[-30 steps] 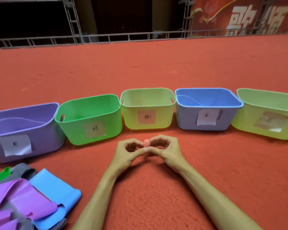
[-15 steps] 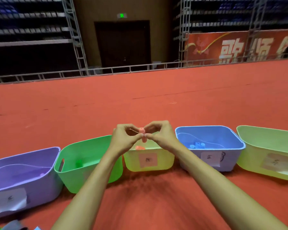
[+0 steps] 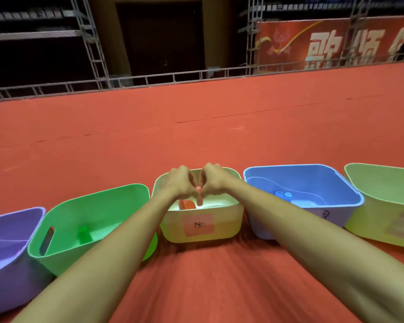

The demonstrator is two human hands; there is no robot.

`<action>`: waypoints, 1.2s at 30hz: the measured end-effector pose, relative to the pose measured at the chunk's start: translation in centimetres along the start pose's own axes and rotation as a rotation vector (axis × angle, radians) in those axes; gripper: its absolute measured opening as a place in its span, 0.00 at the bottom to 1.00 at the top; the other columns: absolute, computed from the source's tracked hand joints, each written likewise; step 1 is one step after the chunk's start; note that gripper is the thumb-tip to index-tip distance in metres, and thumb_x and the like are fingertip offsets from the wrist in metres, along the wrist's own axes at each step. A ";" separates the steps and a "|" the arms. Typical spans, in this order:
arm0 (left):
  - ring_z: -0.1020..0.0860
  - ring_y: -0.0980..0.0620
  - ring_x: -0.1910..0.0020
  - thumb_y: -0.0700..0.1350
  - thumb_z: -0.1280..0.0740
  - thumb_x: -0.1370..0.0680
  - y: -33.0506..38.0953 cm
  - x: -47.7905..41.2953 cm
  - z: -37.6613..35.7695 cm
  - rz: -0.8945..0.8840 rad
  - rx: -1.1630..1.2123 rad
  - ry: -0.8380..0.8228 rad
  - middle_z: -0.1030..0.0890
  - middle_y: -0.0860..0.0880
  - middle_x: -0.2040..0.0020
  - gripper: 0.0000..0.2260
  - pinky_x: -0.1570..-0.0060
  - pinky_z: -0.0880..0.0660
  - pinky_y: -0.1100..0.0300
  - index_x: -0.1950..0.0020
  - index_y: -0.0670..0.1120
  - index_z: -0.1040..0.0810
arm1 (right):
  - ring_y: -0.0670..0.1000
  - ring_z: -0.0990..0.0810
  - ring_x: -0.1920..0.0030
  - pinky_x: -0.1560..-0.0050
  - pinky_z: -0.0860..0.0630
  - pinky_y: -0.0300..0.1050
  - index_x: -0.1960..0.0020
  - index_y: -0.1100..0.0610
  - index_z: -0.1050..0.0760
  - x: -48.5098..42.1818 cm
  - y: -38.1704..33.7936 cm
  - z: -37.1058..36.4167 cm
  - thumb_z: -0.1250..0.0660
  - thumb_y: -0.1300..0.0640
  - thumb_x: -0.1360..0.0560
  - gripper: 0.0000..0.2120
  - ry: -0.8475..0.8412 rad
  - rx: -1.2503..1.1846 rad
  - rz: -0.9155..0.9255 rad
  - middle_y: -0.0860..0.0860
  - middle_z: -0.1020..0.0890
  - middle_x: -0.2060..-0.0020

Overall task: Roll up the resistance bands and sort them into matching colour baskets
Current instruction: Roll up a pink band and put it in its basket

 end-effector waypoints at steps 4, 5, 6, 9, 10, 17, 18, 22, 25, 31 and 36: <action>0.16 0.48 0.55 0.56 0.17 0.42 -0.1 -1.0 -1.1 0.028 -0.111 0.010 0.16 0.52 0.60 0.19 0.59 0.21 0.53 0.55 0.53 0.16 | 0.49 0.23 0.68 0.72 0.34 0.42 0.68 0.54 0.26 -1.3 0.2 -1.2 0.16 0.55 0.37 0.17 -0.007 0.094 -0.005 0.49 0.21 0.71; 0.16 0.48 0.55 0.57 0.17 0.41 -0.1 -1.1 -1.3 0.034 -0.131 0.010 0.16 0.53 0.60 0.19 0.61 0.24 0.54 0.55 0.53 0.16 | 0.49 0.22 0.68 0.72 0.33 0.41 0.67 0.54 0.25 -1.6 0.2 -1.5 0.18 0.57 0.36 0.15 -0.012 0.114 -0.006 0.49 0.20 0.71; 0.17 0.48 0.55 0.57 0.17 0.40 -0.1 -1.2 -1.4 0.036 -0.149 0.014 0.16 0.53 0.59 0.19 0.61 0.26 0.55 0.55 0.53 0.16 | 0.49 0.21 0.69 0.71 0.32 0.41 0.67 0.55 0.23 -1.9 0.2 -1.8 0.19 0.58 0.36 0.12 -0.021 0.126 -0.012 0.50 0.18 0.70; 0.18 0.48 0.56 0.58 0.16 0.40 -0.1 -1.5 -1.8 0.033 -0.218 0.014 0.17 0.53 0.59 0.19 0.61 0.27 0.56 0.57 0.52 0.17 | 0.49 0.16 0.67 0.67 0.24 0.42 0.65 0.57 0.18 -2.4 0.3 -2.5 0.22 0.61 0.37 0.05 -0.052 0.145 -0.009 0.52 0.15 0.69; 0.18 0.48 0.56 0.58 0.16 0.39 -0.1 -1.5 -2.0 0.029 -0.244 0.005 0.17 0.53 0.59 0.18 0.60 0.27 0.56 0.57 0.52 0.18 | 0.49 0.15 0.66 0.66 0.21 0.42 0.64 0.57 0.17 -2.5 0.3 -2.8 0.23 0.62 0.38 0.04 -0.064 0.153 -0.002 0.52 0.14 0.68; 0.15 0.52 0.57 0.52 0.18 0.34 0.2 -0.3 -1.5 0.030 -0.219 -0.073 0.14 0.53 0.61 0.14 0.50 0.17 0.52 0.52 0.52 0.15 | 0.52 0.13 0.66 0.61 0.14 0.47 0.60 0.61 0.17 -2.0 0.6 -2.2 0.21 0.66 0.36 0.07 -0.116 0.056 -0.027 0.55 0.15 0.69; 0.15 0.52 0.57 0.52 0.18 0.35 0.3 0.1 -0.7 0.022 -0.198 -0.054 0.14 0.53 0.60 0.15 0.51 0.18 0.52 0.52 0.52 0.15 | 0.52 0.13 0.66 0.63 0.15 0.47 0.58 0.62 0.16 -1.6 0.6 -1.5 0.20 0.66 0.37 0.09 -0.090 0.028 -0.027 0.56 0.15 0.69; 0.15 0.51 0.52 0.50 0.19 0.33 0.0 3.5 3.0 0.014 -0.109 0.093 0.14 0.54 0.62 0.11 0.50 0.21 0.55 0.53 0.53 0.14 | 0.50 0.16 0.70 0.65 0.22 0.42 0.58 0.59 0.16 1.0 0.4 1.5 0.23 0.65 0.33 0.05 0.077 -0.031 -0.019 0.56 0.15 0.69; 0.15 0.54 0.55 0.49 0.21 0.29 -0.7 8.1 5.5 -0.004 -0.062 0.154 0.15 0.56 0.65 0.06 0.52 0.22 0.57 0.54 0.52 0.14 | 0.47 0.17 0.71 0.64 0.23 0.40 0.62 0.55 0.17 4.2 -0.6 3.2 0.26 0.64 0.32 0.05 0.216 -0.030 0.015 0.55 0.15 0.70; 0.16 0.55 0.63 0.49 0.25 0.29 -5.1 19.1 7.5 -0.063 0.097 0.229 0.16 0.57 0.69 0.02 0.59 0.21 0.56 0.60 0.53 0.13 | 0.46 0.15 0.68 0.61 0.17 0.47 0.62 0.55 0.16 12.3 -7.2 2.1 0.27 0.60 0.30 0.03 0.403 -0.178 0.187 0.49 0.15 0.70; 0.18 0.55 0.66 0.44 0.24 0.25 -12.1 28.0 6.6 -0.036 0.209 0.167 0.14 0.52 0.68 0.05 0.56 0.20 0.51 0.62 0.49 0.13 | 0.51 0.18 0.68 0.68 0.21 0.44 0.58 0.61 0.17 18.6 -14.7 -5.8 0.26 0.63 0.25 0.04 0.016 -0.416 0.333 0.57 0.14 0.64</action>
Point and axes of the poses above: each hand's wrist, its own x-axis away from the middle knuckle, its own z-axis out of the back of the hand, y = z × x, the point moved 1 cm from there along -x, towards the middle knuckle
